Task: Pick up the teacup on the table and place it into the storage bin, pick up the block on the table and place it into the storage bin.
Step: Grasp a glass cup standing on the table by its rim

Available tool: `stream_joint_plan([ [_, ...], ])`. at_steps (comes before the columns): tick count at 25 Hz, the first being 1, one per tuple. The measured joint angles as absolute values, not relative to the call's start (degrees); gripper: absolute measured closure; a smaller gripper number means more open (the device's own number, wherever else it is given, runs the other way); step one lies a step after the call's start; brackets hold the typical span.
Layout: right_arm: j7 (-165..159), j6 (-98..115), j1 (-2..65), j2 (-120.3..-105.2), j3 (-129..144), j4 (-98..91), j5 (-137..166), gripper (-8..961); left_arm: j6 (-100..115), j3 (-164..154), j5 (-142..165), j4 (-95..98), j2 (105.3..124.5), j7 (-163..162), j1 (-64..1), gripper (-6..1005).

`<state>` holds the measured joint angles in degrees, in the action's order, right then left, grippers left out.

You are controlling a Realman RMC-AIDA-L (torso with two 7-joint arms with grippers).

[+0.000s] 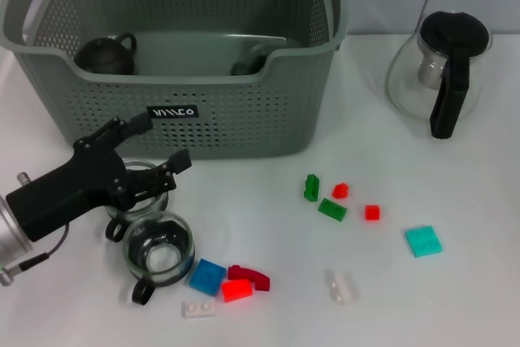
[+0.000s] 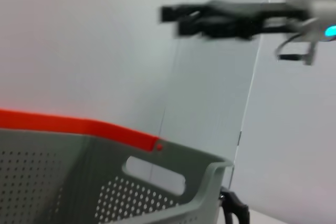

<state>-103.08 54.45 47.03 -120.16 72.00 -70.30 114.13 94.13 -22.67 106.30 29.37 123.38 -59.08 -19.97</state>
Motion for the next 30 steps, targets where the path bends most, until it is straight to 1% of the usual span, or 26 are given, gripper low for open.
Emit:
stream_joint_plan([
  [5, -100.34, 73.66, 36.89, -120.07, 66.76, -81.36, 99.5, 220, 97.03, -22.69, 106.57, 30.95, 122.92, -59.13, -19.55, 51],
  [9, -96.74, 88.22, 30.78, -120.11, 62.89, -81.89, 93.7, 220, 101.27, -23.05, 109.46, 34.05, 122.32, -59.46, -19.32, 51],
  [10, -93.83, 93.46, 27.96, -120.16, 61.77, -80.71, 93.26, 220, 104.26, -23.16, 112.0, 36.68, 122.03, -60.4, -19.32, 52],
  [13, -90.28, 97.23, 25.72, -120.12, 61.51, -79.09, 93.61, 220, 107.16, -23.34, 114.84, 40.25, 121.9, -62.11, -19.56, 52],
  [15, -86.45, 100.41, 23.73, -120.13, 61.46, -76.96, 94.72, 219, 108.86, -24.26, 118.65, 45.95, 121.85, -64.8, -19.92, 55],
  [19, -84.05, 101.76, 21.47, -120.2, 60.87, -72.42, 97.37, 223, 108.87, -26.58, 121.58, 50.68, 121.94, -66.81, -20.14, 62],
  [20, -84.23, 101.81, 21.45, -120.2, 60.03, -71.12, 98.14, 226, 108.98, -28.49, 122.46, 53.91, 122.37, -67.26, -20.16, 63],
  [21, -84.44, 101.76, 21.53, -120.18, 59.08, -69.9, 98.73, 230, 108.98, -28.49, 122.46, 53.91, 122.37, -67.26, -20.16, 65],
  [25, -84.61, 101.56, 22.48, -120.1, 56.63, -65.5, 100.59, 230, 107.12, -35.51, 125.41, 64.12, 124.4, -71.16, -20.1, 71],
  [30, -84.6, 100.75, 24.72, -120.44, 57.26, -60.17, 104.88, 231, 105.58, -45.12, 126.25, 70.72, 124.54, -79.44, -20.21, 79],
])
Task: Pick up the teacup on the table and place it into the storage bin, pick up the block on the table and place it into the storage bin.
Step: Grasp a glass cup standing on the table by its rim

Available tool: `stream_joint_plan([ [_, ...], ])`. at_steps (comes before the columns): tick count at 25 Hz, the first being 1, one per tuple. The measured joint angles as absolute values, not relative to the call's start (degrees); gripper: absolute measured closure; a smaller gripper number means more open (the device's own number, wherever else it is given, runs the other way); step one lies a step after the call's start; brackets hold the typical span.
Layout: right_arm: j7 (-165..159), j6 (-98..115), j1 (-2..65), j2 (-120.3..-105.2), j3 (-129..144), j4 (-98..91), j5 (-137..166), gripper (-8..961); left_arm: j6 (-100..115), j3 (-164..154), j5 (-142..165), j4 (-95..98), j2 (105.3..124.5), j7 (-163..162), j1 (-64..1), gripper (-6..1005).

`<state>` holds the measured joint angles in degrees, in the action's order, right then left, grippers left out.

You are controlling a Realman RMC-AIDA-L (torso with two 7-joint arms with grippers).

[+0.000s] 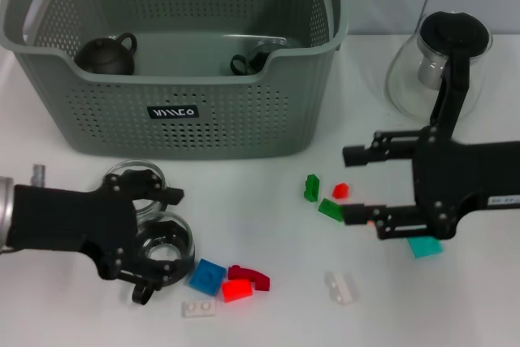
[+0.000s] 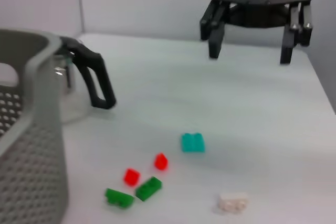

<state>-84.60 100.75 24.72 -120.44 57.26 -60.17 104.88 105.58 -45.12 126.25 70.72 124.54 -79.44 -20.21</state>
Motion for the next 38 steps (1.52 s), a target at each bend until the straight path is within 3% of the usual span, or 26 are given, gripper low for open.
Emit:
stream_joint_plan([
  [12, -84.69, 98.06, 27.18, -120.07, 57.26, -56.07, 105.59, 232, 106.05, -64.27, 134.2, 85.59, 124.61, -102.35, -20.42, 99],
  [38, -84.5, 95.96, 27.6, -119.75, 56.97, -55.99, 106.32, 235, 94.07, -75.02, 146.7, 79.57, 124.63, -119.3, -22.66, 141],
])
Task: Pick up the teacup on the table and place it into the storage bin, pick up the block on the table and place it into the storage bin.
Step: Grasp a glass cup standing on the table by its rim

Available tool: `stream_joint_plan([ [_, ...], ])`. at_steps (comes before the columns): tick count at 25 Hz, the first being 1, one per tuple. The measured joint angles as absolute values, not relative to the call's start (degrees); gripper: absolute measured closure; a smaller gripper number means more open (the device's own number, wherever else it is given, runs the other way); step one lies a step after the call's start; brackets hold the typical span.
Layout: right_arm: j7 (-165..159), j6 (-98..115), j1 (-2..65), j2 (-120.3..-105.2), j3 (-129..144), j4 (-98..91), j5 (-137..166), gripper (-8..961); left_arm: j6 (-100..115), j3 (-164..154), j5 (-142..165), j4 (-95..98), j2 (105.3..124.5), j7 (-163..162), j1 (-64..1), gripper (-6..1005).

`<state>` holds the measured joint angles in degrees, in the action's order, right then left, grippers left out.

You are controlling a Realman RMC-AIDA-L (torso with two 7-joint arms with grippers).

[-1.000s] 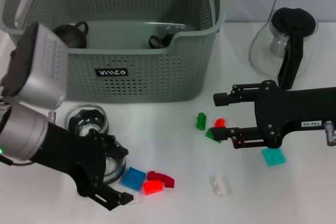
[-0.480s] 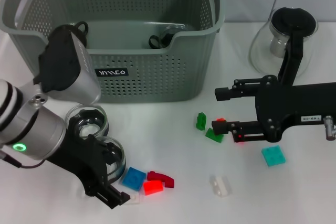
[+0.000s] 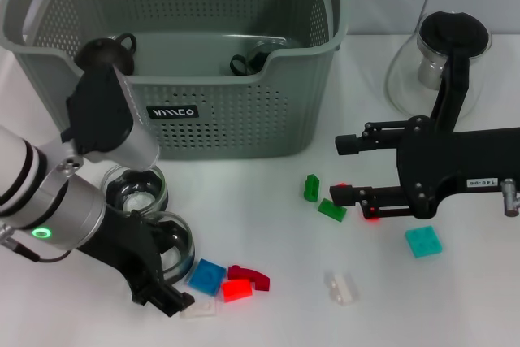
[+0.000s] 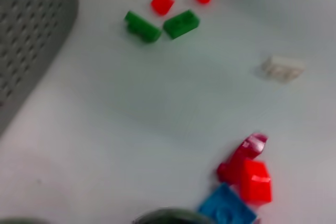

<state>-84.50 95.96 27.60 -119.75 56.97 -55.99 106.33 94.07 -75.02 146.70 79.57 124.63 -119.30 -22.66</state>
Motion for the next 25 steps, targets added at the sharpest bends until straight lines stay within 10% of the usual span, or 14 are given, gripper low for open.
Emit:
stream_joint_plan([
  [15, -84.73, 95.76, 27.67, -119.62, 56.32, -56.13, 106.35, 235, 90.55, -75.76, 147.57, 75.44, 124.59, -118.33, -23.09, 165],
  [25, -84.73, 95.55, 27.77, -119.61, 54.82, -56.38, 106.35, 235, 87.62, -75.61, 147.47, 73.81, 124.47, -120.38, -23.61, 371],
])
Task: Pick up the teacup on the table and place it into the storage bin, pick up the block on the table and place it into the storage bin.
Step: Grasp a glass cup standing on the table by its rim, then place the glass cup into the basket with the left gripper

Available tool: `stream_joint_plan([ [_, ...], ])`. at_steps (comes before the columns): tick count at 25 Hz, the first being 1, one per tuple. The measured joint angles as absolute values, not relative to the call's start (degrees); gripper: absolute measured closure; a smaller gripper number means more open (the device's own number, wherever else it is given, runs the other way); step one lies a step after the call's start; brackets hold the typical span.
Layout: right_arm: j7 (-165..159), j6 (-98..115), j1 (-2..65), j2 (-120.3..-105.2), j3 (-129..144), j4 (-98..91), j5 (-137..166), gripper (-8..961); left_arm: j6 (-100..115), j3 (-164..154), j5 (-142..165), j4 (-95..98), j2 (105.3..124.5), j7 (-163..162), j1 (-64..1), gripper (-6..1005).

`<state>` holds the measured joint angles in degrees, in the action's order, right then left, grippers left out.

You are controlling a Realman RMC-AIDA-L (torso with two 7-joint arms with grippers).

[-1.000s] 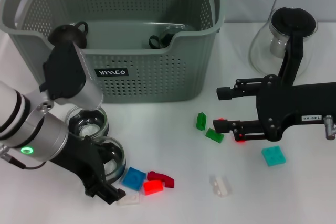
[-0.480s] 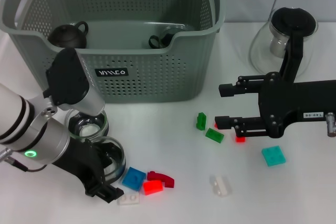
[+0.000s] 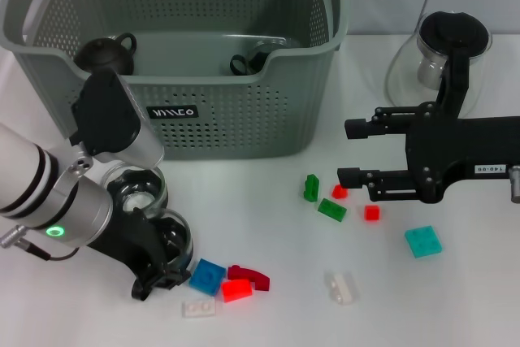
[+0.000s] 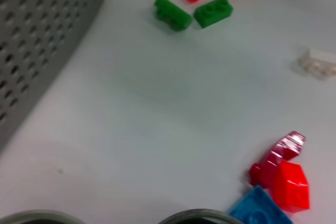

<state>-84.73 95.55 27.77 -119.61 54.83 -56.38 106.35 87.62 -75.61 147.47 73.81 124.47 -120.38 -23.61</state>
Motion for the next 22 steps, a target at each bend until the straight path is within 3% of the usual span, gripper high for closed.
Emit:
stream_joint_plan([
  [7, -84.73, 95.53, 27.96, -119.53, 54.31, -56.48, 106.35, 235, 87.77, -76.38, 147.67, 73.49, 124.48, -121.27, -23.85, 626],
  [9, -84.73, 95.55, 27.96, -119.52, 54.08, -56.54, 106.35, 235, 87.92, -76.34, 147.35, 73.86, 124.5, -121.27, -23.7, 869],
  [14, -84.73, 95.57, 27.95, -119.42, 53.96, -56.59, 106.35, 234, 89.27, -76.0, 147.14, 75.07, 124.6, -121.72, -23.36, 941],
  [22, -85.0, 96.22, 27.57, -118.47, 53.96, -56.06, 106.34, 234, 103.5, -68.67, 134.17, 81.48, 124.41, -122.92, -22.94, 943],
])
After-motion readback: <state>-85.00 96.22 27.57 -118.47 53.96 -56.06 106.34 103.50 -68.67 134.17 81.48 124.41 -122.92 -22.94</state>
